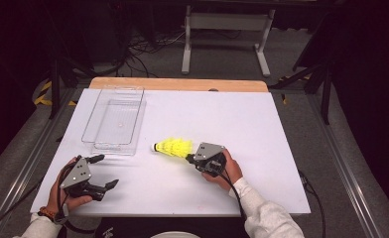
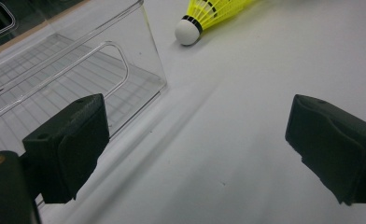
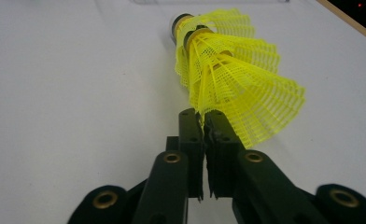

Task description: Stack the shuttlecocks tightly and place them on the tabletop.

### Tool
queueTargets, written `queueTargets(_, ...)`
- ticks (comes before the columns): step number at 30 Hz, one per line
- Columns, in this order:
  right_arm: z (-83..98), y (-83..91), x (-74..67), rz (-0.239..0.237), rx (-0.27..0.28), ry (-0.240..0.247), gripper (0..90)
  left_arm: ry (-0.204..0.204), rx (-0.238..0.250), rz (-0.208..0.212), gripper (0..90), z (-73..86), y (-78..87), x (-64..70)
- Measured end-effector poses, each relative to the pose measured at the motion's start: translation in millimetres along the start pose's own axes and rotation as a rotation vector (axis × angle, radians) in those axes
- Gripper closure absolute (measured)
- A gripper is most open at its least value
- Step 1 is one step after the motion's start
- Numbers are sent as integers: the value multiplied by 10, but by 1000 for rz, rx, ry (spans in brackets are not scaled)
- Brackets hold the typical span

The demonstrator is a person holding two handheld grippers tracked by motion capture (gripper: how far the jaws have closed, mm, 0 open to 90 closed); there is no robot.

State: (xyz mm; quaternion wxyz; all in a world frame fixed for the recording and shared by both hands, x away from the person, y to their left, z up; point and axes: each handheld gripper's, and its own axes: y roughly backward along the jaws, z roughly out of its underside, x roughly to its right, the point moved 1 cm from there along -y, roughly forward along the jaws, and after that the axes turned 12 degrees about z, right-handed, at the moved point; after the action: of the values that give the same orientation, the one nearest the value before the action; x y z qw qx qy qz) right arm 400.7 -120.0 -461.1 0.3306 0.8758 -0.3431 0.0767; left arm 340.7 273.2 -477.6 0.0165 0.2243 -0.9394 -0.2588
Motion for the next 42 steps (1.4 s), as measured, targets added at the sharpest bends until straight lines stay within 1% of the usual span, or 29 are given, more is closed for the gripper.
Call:
queueTargets(1, -8, -3, 1, 2, 7, 7, 899, 0, 1, -2, 71, 0, 1, 0)
queueTargets(4, -20, -2, 2, 5, 11, 5, 900, 0, -1, -1, 71, 3, -2, -5)
queueTargets(6, -34, -4, 4, 14, 20, 14, 900, 1, -2, 3, 71, 3, -6, -4)
queueTargets(8, -45, -10, -1, 13, 25, 18, 900, 1, -2, 3, 71, 3, -6, -4)
queueTargets(12, -56, -38, -25, 4, 24, 26, 900, 1, -2, 2, 71, 2, -6, -3)
queueTargets(16, -50, -59, -36, 1, 16, 24, 886, 0, -2, 2, 71, 3, -4, -5)
queueTargets(19, -34, -74, -28, 4, 4, 20, 846, -1, -2, 1, 71, 3, -2, -4)
queueTargets(20, -26, -78, -27, 9, -2, 14, 798, 1, 0, 1, 71, 3, 0, -2)
queueTargets(23, -19, -83, -22, 10, -6, 9, 783, 0, 2, 1, 71, 3, 3, -2)
queueTargets(24, -14, -80, -24, 12, -9, 9, 764, 0, 1, 0, 71, 3, 4, -2)
queueTargets(25, -12, -78, -25, 13, -10, 8, 731, 0, 1, 1, 71, 2, 4, -1)
queueTargets(26, -6, -68, -20, 19, -14, -1, 677, -1, 2, 1, 71, 2, 5, 1)
queueTargets(27, -6, -68, -20, 19, -14, -1, 677, -1, 2, 0, 71, 1, 6, 2)
queueTargets(29, 6, -37, 0, 29, -10, -15, 622, -2, 2, -1, 71, 1, 11, 0)
queueTargets(31, 7, -23, 4, 31, -10, -23, 614, -2, 2, -1, 71, 1, 12, -1)
queueTargets(35, 0, 48, 21, 45, 8, -31, 563, -2, 3, -2, 71, -1, 12, 2)
queueTargets(42, -2, 141, 50, 63, 35, -51, 501, -2, 4, -2, 71, -1, 14, 3)
